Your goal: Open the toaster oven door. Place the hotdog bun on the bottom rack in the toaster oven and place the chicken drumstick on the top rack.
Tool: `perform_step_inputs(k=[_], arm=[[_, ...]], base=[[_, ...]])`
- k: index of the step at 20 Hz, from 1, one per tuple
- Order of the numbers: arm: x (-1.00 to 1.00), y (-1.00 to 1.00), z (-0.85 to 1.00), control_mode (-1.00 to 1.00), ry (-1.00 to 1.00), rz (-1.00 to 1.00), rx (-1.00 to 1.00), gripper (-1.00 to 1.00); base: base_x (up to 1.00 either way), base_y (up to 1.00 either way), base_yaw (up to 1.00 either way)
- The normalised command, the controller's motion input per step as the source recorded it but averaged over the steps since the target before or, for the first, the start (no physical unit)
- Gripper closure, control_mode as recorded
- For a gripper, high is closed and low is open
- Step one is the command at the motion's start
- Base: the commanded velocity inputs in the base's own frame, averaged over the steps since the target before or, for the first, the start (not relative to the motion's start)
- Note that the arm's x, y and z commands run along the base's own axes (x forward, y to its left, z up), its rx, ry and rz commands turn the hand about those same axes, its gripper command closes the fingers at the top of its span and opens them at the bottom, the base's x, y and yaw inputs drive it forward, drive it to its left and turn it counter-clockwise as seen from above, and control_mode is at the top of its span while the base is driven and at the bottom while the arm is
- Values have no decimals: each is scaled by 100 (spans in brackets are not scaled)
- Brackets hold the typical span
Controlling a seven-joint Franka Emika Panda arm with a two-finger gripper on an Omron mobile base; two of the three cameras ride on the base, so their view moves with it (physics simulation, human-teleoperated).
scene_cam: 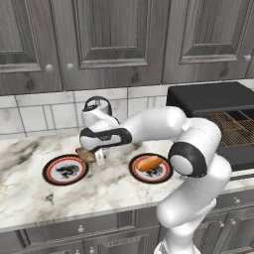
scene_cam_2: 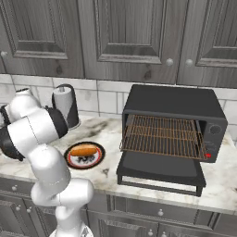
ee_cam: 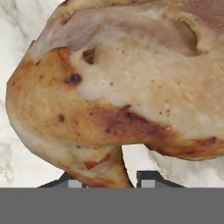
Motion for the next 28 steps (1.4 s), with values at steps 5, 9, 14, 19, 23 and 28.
perform_step_inputs(k=[5,9,14,19,23,28], arm=[[-60,-52,94,-100,1,0,2,100],[-38,-66,96,-100,0,-2,0,100],[-17,-100,68,-100,0,-6,-5,100],[-8,-100,31,-100,0,-6,-9,100],[-1,-100,7,-100,0,-5,-8,100],[0,-100,2,-100,0,-5,-5,100]], base=[[0,0,0],[0,0,0],[0,0,0],[0,0,0],[0,0,0],[0,0,0]])
